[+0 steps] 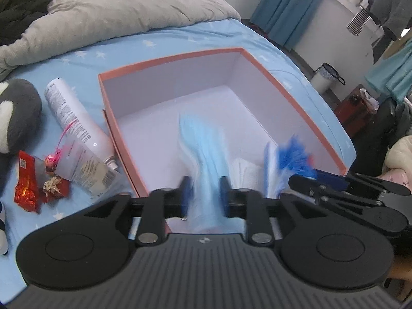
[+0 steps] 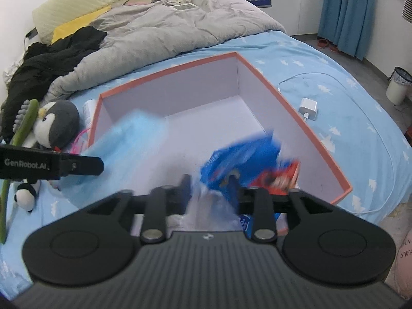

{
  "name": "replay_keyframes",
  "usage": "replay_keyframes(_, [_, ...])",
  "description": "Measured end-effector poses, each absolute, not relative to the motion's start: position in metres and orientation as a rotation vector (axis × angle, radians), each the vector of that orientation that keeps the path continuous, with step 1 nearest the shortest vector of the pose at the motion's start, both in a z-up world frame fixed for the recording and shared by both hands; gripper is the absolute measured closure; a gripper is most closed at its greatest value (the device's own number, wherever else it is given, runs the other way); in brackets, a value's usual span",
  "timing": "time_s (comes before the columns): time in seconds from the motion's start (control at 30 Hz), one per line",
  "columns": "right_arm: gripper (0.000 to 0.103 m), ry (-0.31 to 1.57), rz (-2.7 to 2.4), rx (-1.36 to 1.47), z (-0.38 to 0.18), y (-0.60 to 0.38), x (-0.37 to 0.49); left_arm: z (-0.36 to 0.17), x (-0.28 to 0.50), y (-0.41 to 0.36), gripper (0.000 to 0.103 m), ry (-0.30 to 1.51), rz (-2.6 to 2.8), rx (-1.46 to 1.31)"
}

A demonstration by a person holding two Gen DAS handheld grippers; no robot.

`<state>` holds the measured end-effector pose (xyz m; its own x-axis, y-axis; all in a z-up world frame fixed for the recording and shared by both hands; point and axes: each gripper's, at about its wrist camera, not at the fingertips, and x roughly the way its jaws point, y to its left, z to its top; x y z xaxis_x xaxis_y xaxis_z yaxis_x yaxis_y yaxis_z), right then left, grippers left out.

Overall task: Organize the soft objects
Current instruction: 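Open both grippers to drop the mask and snack bag into the box, then withdraw both open grippers from the box back over the bed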

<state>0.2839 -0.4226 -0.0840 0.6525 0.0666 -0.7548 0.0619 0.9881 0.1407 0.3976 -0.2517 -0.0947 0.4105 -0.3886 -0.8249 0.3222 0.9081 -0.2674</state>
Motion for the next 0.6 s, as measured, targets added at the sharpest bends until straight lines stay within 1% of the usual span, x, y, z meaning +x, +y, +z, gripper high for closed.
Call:
replay_keyframes(0.03, [0.059, 0.857, 0.007, 0.166, -0.083, -0.424, 0.283, -0.093, 0.396, -0.251, 0.061, 1.048, -0.446, -0.066])
replay_keyframes(0.27, [0.059, 0.801, 0.017, 0.163, -0.069, -0.421, 0.272, -0.07, 0.379, -0.242, 0.061, 0.959, -0.447, -0.013])
replay_keyframes(0.6, [0.059, 0.626, 0.054, 0.139, -0.026, -0.401, 0.236, -0.028, 0.331, -0.21, 0.061, 0.787, -0.467, 0.008])
